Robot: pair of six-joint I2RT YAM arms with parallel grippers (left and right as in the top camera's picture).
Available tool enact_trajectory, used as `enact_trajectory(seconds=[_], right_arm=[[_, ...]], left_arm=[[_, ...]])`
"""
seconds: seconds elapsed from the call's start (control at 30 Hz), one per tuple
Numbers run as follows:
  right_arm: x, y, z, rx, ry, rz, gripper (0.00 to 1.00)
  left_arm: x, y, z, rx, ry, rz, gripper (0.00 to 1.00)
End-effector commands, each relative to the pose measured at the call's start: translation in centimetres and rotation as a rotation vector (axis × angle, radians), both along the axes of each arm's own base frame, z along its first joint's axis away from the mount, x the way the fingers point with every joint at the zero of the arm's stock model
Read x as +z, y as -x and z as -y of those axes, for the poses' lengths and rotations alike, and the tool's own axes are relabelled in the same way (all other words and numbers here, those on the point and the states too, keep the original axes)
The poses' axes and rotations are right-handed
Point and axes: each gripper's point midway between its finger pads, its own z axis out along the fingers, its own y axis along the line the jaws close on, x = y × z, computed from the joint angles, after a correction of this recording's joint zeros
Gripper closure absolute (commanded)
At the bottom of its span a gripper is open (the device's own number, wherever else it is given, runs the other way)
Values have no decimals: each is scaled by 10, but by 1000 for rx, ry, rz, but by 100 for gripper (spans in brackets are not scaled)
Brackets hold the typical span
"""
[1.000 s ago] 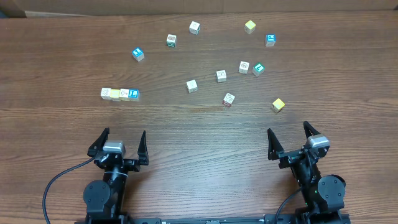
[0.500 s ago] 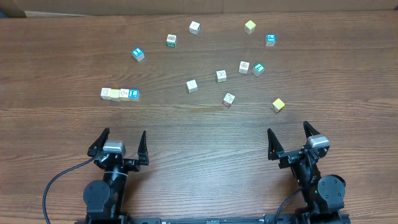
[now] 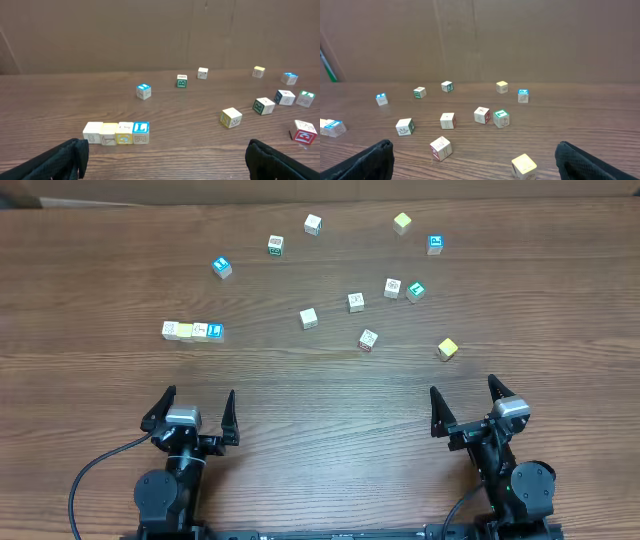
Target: Form a horizontal line
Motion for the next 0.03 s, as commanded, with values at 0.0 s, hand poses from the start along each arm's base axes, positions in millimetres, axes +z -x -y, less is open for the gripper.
enact_trajectory(seconds=[0.0], right_arm=[[-2, -1, 3, -14, -3, 2, 0]], left_arm=[[0, 0, -1, 4, -22, 7, 0]])
